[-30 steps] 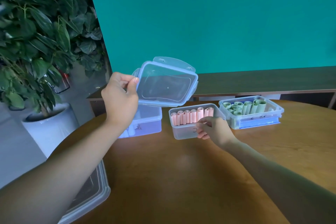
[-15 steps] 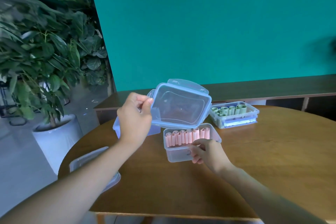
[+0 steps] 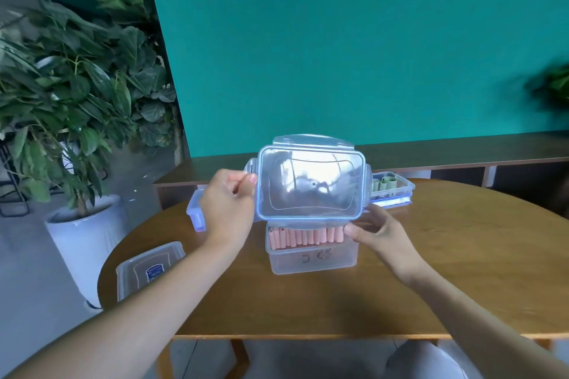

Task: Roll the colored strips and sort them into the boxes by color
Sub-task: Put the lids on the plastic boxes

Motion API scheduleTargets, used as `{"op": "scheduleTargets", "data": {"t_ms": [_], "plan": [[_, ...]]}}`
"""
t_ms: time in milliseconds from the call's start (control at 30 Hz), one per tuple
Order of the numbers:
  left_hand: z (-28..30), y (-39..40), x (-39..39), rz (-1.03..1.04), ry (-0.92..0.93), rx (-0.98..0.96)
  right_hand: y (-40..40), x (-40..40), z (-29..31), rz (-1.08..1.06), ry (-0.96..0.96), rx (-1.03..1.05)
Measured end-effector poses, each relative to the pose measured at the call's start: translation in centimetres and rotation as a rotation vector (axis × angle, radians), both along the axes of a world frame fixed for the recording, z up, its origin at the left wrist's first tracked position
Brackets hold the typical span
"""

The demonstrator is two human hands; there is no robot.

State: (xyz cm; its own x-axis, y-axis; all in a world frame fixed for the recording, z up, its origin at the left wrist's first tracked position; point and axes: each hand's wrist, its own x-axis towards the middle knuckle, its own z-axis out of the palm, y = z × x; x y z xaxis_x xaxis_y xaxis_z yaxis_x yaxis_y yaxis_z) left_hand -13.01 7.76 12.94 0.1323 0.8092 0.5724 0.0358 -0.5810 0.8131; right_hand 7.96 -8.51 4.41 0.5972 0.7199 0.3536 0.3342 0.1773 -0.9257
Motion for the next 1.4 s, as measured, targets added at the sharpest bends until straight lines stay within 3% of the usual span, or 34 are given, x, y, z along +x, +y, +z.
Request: {"op": "scheduleTargets", "data": {"t_ms": [167,400,633,867,1400], "plan": [[-3.2,1.8,1.7,0.003,0.060,-0.178,0.3,1.9,-0.1,-0.087,0.156,0.134],[-7.8,5.1,3.2,0.013,0.306,-0.284,3.3,4.3,-1.5,-0.307,-0.180,-0.214],[-9.4,7.5,4.2,0.032,0.420,-0.237,6.4,6.0,-2.2,-0.326,-0.318,-0.401],[-10.8,8.0,4.8,0.019,0.546,-0.086,7.4,6.9,-3.3,-0.315,-0.265,-0.485],[-9.9,9.1,4.4,-0.085,0.687,-0.122,8.2,7.9,-3.4,-0.192,0.110,-0.414]]}}
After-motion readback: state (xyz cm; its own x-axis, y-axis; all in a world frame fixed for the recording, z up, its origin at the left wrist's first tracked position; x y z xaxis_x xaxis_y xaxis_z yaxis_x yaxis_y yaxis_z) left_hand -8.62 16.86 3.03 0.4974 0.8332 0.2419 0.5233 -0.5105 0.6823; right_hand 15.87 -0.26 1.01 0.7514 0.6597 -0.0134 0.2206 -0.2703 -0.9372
